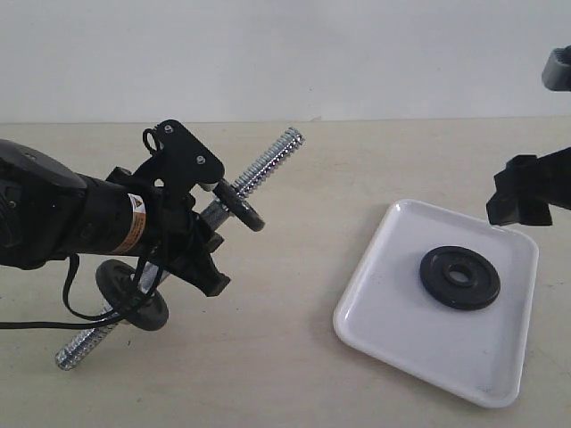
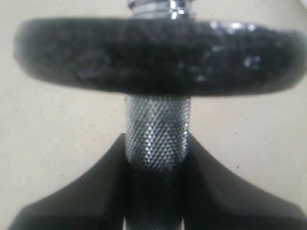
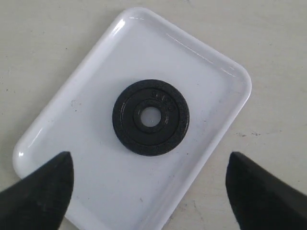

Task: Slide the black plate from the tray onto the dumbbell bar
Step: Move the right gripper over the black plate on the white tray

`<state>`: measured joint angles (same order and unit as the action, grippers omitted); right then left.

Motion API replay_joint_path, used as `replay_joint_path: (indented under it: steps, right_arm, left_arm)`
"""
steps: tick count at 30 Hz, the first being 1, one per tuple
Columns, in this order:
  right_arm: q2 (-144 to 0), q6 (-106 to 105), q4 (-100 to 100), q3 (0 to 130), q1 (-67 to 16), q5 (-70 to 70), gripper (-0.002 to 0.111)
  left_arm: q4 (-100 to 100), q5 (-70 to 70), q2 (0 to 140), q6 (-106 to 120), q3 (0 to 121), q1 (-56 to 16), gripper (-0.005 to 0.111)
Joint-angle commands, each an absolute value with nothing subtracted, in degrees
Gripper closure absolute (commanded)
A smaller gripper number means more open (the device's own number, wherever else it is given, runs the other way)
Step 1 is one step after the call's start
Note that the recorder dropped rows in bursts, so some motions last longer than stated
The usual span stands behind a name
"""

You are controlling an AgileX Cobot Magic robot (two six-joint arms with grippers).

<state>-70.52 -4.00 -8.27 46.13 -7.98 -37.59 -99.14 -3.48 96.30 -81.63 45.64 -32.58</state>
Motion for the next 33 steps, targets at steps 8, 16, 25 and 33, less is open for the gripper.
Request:
replay_joint_path:
  steps: [8, 16, 25, 33]
  right_arm:
    - [-80.2, -4.4, -8.5, 46.6, -8.0, -36.7, 0.030]
    - [-87.4, -5.2, -8.5, 46.6, -8.0, -34.1, 0.030]
    - [-92.6, -6.1, -8.5, 47.6, -8.0, -30.3, 0.030]
    - [-96.0, -7.7, -8.7, 53.5, -8.0, -34.4, 0.030]
  left_arm:
    - [-99.9, -5.8, 92.7, -81.5, 48.2, -32.6, 0.102]
    - [-99.9, -5.8, 92.7, -81.5, 48.2, -32.6, 0.102]
    - [-99.9, -5.8, 92.7, -81.5, 48.2, -32.6, 0.102]
    - [-99.9, -5.8, 92.7, -81.5, 48.2, -32.6, 0.102]
